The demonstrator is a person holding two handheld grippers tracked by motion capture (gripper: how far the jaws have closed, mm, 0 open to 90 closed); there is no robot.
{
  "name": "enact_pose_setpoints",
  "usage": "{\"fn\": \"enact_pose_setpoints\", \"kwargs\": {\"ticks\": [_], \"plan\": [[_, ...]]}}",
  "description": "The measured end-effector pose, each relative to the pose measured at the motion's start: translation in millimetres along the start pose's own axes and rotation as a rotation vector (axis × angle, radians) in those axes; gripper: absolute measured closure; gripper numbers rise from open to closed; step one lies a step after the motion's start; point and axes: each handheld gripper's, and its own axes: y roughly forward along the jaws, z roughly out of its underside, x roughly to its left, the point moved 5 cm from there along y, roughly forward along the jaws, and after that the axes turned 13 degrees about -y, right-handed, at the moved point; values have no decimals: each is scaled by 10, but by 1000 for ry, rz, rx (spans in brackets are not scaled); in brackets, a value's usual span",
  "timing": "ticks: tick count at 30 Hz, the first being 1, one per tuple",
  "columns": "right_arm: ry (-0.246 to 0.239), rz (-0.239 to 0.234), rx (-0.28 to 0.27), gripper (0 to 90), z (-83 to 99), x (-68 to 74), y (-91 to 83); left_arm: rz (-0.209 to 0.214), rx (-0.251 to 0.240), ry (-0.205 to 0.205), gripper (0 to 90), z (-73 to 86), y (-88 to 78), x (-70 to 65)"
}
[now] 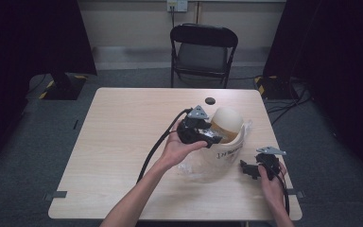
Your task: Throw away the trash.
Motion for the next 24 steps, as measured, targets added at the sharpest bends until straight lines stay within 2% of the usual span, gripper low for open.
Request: {"fn": "enact_pose_setpoints", "kwargs": {"ticks": [3,11,14,24], "plan": [[0,0,0,102,0,0,0,4,-1,-9,340,-13,10,2],[0,0,0,102,0,0,0,-5,-8,-2,337,-22,22,0],[0,0,0,101,0,0,0,-6,-25,-7,290,-35,9,-2],[-1,0,0,102,0,0,0,-7,-23,-14,242,-18,-47,34]]}}
